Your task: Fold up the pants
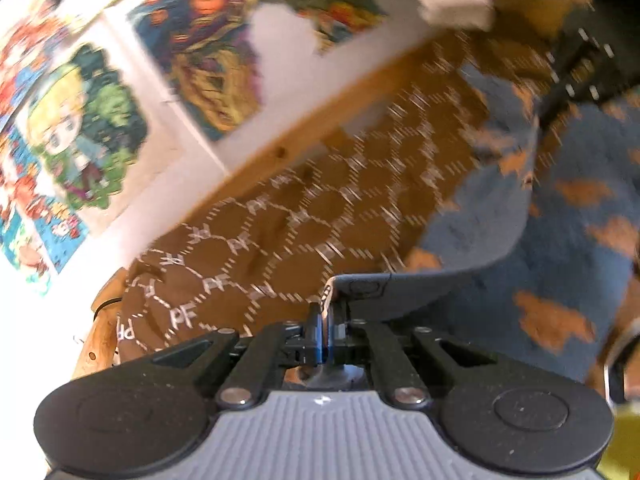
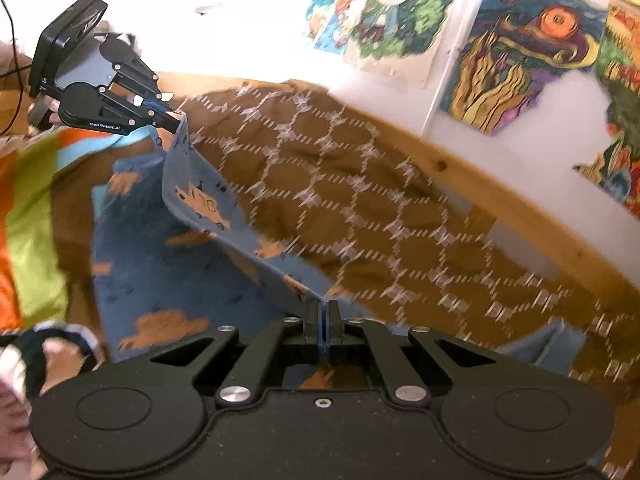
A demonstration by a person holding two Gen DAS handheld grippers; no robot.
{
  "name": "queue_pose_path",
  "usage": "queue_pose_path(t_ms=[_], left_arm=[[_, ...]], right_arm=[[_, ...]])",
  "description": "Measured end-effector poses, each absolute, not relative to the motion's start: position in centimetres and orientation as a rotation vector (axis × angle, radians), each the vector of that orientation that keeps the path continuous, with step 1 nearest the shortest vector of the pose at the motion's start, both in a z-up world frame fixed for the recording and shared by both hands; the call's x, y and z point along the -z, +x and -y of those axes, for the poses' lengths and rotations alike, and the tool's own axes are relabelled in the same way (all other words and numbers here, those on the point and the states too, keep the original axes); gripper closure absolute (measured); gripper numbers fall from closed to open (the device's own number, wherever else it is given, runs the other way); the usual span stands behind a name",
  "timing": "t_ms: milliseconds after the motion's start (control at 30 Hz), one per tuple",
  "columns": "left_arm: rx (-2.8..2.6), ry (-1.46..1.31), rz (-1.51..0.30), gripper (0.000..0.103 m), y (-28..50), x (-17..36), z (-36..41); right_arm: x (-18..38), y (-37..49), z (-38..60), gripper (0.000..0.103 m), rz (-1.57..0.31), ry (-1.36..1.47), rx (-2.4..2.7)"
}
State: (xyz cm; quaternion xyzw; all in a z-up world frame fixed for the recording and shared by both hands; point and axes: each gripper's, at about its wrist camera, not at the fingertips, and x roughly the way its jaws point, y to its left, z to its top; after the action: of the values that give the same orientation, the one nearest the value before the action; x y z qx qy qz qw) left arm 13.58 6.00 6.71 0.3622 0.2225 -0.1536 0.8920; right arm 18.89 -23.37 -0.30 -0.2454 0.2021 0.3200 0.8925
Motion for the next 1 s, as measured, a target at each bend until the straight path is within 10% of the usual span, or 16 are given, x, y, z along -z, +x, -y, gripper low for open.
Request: queue_pose_path(t_ms=[1000], left_arm=[[0.391, 1.106, -0.619, 0.101, 9.8, 2.7, -5.1]], right_arm=[[7.7, 13.0, 23.1, 0.103, -0.511, -0.625, -0.718]])
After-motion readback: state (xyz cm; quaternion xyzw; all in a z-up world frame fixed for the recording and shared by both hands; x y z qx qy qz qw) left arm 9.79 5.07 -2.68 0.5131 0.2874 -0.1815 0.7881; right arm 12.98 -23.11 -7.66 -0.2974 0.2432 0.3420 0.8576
